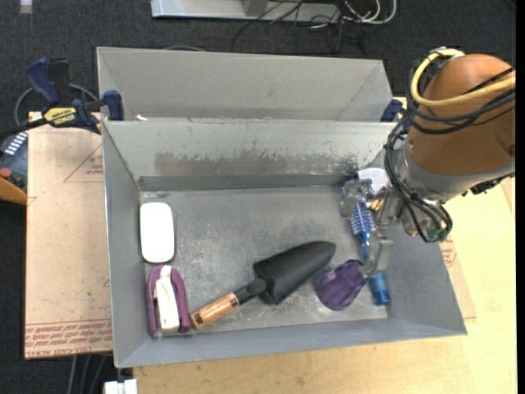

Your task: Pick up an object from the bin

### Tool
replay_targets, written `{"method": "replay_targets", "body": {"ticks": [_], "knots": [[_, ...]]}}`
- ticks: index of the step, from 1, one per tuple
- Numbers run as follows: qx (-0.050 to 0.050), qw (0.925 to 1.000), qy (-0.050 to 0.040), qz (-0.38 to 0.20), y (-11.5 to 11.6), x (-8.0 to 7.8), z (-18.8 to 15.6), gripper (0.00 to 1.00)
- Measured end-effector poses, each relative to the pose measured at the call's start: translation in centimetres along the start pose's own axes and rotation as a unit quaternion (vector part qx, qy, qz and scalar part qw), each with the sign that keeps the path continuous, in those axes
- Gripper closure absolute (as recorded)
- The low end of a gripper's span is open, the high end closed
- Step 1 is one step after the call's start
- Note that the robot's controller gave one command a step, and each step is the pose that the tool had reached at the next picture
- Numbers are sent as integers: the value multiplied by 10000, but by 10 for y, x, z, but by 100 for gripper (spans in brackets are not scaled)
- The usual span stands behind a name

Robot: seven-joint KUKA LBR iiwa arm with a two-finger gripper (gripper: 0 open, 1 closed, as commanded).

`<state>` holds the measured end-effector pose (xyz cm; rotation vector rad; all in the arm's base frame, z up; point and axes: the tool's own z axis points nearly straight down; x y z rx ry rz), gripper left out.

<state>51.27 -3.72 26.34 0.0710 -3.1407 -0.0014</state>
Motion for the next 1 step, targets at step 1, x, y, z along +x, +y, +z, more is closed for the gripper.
{"method": "replay_targets", "body": {"ticks": [1], "knots": [[-4, 9997, 6, 234, 9, -12, 73, 0]]}}
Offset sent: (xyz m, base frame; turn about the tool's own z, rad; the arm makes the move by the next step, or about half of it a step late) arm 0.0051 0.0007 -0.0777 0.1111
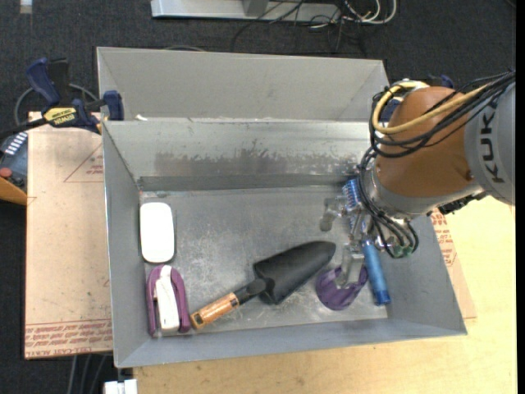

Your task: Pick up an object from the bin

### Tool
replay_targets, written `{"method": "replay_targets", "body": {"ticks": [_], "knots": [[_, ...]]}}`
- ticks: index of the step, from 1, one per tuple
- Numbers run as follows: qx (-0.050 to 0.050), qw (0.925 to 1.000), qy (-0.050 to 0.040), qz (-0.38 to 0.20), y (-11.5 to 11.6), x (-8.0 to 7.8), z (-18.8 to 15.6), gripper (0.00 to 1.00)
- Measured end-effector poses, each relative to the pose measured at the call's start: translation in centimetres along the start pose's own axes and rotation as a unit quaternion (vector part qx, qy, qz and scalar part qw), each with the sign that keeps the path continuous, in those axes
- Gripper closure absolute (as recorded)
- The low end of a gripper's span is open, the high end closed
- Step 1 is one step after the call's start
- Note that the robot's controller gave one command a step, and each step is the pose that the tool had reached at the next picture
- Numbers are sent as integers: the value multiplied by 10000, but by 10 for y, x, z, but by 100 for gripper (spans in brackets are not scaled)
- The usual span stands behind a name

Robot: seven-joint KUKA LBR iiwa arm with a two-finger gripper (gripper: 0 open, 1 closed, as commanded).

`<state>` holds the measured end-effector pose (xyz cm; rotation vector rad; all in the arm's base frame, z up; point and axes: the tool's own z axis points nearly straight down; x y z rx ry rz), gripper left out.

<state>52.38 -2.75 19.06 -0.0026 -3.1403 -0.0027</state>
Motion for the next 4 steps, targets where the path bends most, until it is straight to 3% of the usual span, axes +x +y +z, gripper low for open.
{"method": "replay_targets", "body": {"ticks": [1, 2, 3, 4], "knots": [[-1, 9995, -9, 318, -8, 6, 5, 0], [-6, 9984, -35, 561, 13, -11, 87, 0], [12, 9972, -10, 753, -8, -2, 121, 100], [14, 9972, -11, 750, -8, -2, 121, 100]]}}
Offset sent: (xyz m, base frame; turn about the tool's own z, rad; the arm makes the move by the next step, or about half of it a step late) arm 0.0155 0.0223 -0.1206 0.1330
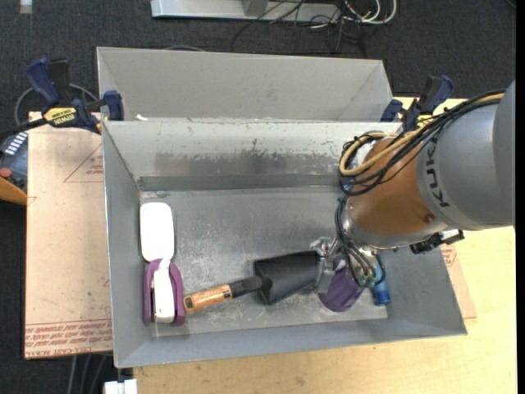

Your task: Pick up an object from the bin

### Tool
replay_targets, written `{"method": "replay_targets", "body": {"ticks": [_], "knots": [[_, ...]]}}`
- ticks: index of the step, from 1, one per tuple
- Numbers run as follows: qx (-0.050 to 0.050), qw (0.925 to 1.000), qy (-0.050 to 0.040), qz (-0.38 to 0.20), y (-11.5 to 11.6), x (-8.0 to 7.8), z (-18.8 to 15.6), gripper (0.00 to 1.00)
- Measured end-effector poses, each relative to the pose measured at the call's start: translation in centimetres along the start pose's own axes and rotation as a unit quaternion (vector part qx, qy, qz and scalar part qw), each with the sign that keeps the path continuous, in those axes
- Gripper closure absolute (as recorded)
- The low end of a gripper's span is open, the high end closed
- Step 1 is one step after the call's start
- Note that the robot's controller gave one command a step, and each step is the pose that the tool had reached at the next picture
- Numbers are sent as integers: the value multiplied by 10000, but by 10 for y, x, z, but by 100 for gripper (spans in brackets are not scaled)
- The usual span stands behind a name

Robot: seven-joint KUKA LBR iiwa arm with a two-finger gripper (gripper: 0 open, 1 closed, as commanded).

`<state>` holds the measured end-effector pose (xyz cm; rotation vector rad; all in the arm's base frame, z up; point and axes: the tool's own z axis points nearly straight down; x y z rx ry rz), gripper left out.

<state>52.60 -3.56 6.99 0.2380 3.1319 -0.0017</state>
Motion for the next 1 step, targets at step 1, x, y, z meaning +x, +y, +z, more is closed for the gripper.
{"method": "replay_targets", "body": {"ticks": [1], "knots": [[-5, 9999, 15, -147, 5, -13, -98, 100]]}}
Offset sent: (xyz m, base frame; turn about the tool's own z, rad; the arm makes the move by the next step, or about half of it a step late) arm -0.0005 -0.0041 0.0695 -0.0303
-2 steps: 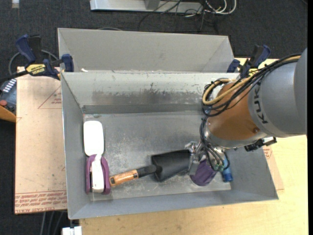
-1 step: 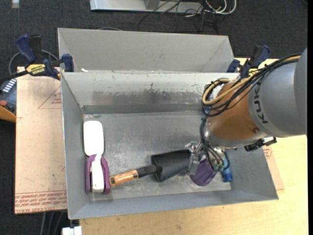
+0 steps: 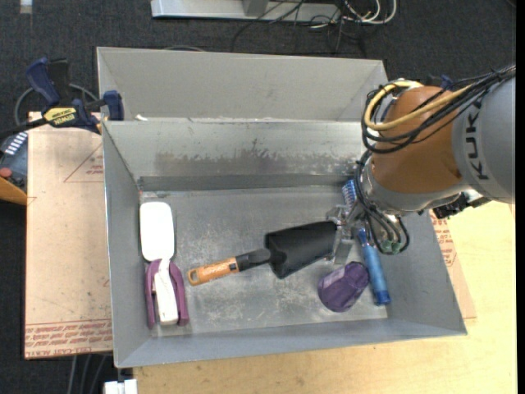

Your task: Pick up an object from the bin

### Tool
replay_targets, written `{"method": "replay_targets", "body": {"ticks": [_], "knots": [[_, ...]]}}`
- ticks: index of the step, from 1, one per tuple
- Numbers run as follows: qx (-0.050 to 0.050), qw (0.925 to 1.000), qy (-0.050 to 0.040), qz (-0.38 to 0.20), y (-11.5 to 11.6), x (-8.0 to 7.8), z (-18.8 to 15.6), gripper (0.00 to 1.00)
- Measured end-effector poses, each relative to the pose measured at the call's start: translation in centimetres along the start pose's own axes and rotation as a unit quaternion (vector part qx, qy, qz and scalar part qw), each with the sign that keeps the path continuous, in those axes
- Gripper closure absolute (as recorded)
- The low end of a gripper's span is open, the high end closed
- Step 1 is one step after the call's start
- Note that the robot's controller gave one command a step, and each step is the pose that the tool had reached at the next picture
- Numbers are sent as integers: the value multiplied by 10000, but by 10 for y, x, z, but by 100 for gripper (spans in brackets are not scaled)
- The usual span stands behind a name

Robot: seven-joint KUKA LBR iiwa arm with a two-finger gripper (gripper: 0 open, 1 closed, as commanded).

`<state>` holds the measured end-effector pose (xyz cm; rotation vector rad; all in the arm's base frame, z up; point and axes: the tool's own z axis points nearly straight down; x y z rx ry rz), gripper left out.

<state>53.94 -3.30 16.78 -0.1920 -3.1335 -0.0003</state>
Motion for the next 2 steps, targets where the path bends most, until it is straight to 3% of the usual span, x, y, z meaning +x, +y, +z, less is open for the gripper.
{"method": "replay_targets", "body": {"ticks": [1, 2], "knots": [[1, 10000, -26, -7, -3, 5, -8, 100], [0, 10000, 3, -86, 9, 1, -89, 100]]}}
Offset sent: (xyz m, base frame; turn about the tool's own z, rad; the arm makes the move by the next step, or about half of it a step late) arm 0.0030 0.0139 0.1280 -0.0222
